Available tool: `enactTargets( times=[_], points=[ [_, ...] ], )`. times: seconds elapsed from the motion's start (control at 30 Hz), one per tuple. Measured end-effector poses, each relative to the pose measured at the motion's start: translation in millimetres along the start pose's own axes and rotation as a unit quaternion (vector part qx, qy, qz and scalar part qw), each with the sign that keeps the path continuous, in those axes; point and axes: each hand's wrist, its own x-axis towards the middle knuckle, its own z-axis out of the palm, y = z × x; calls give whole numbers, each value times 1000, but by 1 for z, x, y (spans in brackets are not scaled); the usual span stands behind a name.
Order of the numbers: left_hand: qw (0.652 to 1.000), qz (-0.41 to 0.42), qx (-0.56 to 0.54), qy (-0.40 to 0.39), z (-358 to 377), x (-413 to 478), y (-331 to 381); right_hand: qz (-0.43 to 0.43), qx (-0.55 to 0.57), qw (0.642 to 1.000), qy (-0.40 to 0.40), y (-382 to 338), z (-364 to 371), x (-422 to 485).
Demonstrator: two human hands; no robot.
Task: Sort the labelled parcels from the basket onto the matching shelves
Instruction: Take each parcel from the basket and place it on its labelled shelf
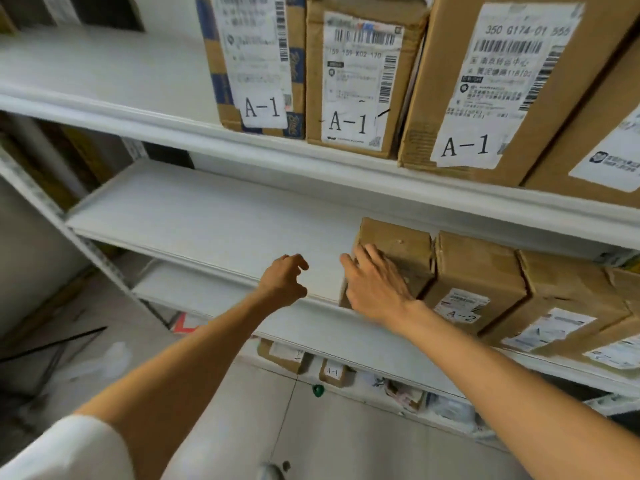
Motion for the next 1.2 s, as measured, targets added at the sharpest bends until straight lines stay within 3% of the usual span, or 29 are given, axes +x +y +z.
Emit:
enactTargets(
  times=[0.2, 0.4, 0.67, 0.87, 0.97, 1.2],
  points=[
    [990, -76, 94, 72, -45, -79, -38, -108, 79, 988, -73, -59, -27, 23],
    [952, -246, 69, 168, -45, -229, -85, -327, 110, 921, -183, -173, -41, 14],
    [839, -466, -29, 279, 12, -474, -106, -595, 109, 772, -195, -341, -70, -108],
    [733, -589, -92, 327, 87, -630, -82, -765, 51, 616, -178, -428, -98, -235],
    [691, -629, -118, 335, 124, -689, -62, -810, 41, 552, -192, -456, -109, -298],
    [588, -707, -149, 363, 190, -806, -15, -866, 30, 458, -199, -505, -134, -434]
  ],
)
